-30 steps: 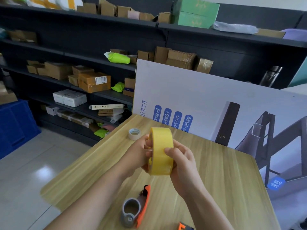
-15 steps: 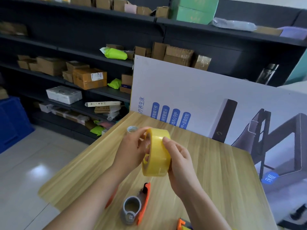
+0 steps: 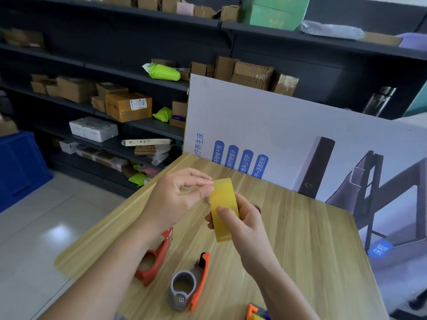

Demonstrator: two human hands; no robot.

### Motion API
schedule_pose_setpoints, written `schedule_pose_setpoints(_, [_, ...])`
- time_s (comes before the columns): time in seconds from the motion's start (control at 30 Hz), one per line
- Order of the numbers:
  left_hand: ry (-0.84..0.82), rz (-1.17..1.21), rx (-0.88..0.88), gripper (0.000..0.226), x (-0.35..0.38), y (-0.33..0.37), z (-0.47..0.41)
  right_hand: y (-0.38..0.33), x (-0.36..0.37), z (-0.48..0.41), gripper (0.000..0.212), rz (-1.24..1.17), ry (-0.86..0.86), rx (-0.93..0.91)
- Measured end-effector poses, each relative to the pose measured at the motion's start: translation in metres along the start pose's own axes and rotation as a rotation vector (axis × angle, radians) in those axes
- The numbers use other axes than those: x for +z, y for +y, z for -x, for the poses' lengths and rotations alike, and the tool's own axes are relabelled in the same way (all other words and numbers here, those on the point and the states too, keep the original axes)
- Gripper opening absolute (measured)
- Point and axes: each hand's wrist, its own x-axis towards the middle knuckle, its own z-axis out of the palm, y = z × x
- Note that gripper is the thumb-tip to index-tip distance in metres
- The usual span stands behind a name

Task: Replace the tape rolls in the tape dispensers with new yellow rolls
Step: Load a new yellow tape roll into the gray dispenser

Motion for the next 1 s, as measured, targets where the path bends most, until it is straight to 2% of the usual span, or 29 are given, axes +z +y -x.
schedule_pose_setpoints(0.2, [-0.087, -0.313, 0.257, 0.007, -0.012, -0.019, -0.017, 0.012, 0.016, -0.018, 0.021, 0.110, 0.054, 0.000])
schedule_pose_setpoints(0.37, [-0.123, -0.336, 0.267, 0.012, -0.031, -0.047, -0.031, 0.017, 0.045, -0.042, 0.019, 0.106, 0.091, 0.012])
schedule_pose_setpoints(0.47, [-0.032, -0.268, 0.149, 0.016, -0.040, -0.065, -0.042, 0.022, 0.061, -0.056, 0.023, 0.131, 0.091, 0.027])
schedule_pose_setpoints(0.6, [0.042, -0.073, -0.152, 0.025, -0.050, -0.087, -0.062, 0.025, 0.078, -0.068, 0.022, 0.193, 0.078, 0.011])
schedule_pose_setpoints(0.7, [-0.016, 0.273, -0.459, 0.029, -0.055, -0.100, -0.071, 0.029, 0.089, -0.075, 0.023, 0.245, 0.091, 0.004])
schedule_pose_setpoints(0.77, [-0.086, 0.502, -0.589, 0.030, -0.060, -0.108, -0.073, 0.034, 0.092, -0.077, 0.022, 0.294, 0.107, 0.002])
schedule_pose_setpoints(0.83, [-0.137, 0.618, -0.636, 0.036, -0.065, -0.117, -0.071, 0.041, 0.093, -0.079, 0.020, 0.340, 0.134, 0.013])
schedule_pose_setpoints(0.87, [-0.166, 0.618, -0.632, 0.047, -0.066, -0.121, -0.069, 0.044, 0.093, -0.080, 0.022, 0.373, 0.147, 0.018])
schedule_pose_setpoints(0.93, [-0.268, 0.523, -0.592, 0.073, -0.063, -0.126, -0.061, 0.051, 0.092, -0.080, 0.026, 0.476, 0.162, 0.032])
schedule_pose_setpoints(1.0, [-0.395, 0.423, -0.582, 0.081, -0.053, -0.127, -0.050, 0.058, 0.090, -0.080, 0.026, 0.574, 0.166, 0.051])
